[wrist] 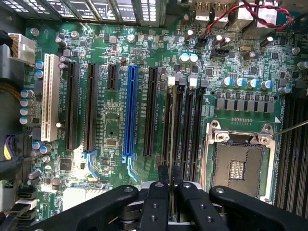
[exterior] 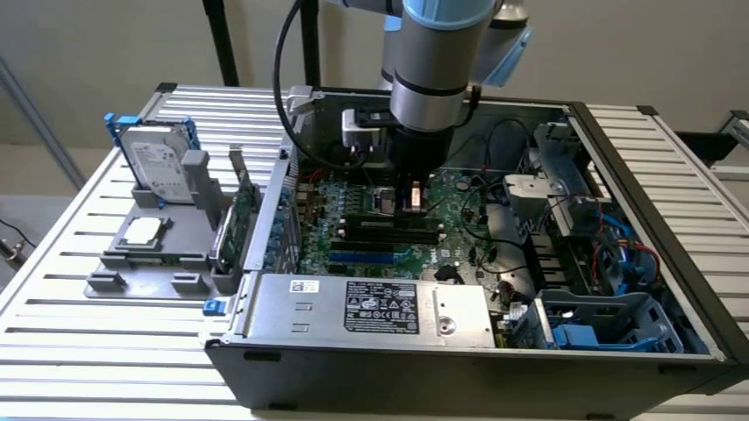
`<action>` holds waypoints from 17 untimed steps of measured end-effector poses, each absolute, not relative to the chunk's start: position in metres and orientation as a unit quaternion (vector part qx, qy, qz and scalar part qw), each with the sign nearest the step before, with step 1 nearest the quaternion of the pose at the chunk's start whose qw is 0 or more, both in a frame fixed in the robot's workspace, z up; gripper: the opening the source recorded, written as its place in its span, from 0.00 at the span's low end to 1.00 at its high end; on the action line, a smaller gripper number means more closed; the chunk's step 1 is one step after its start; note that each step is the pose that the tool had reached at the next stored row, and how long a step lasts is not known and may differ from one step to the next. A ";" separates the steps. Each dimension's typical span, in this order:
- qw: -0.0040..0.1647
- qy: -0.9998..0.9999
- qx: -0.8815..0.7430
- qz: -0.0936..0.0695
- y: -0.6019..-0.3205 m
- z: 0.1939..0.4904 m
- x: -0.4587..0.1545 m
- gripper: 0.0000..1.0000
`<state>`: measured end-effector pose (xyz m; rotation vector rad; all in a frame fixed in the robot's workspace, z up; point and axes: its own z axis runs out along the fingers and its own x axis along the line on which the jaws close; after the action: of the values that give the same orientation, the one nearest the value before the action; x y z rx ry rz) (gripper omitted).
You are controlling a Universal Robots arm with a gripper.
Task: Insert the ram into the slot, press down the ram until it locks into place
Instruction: 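Insert the ram into the slot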
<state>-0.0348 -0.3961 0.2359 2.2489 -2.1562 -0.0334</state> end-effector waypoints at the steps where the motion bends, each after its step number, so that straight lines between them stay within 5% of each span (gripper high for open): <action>1: 0.013 -0.692 0.722 -0.010 -0.396 0.236 -0.035 0.14; 17: 0.017 -0.694 0.720 -0.006 -0.396 0.231 -0.035 0.14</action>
<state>-0.0345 -0.3961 0.2312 2.2367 -2.1562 -0.0183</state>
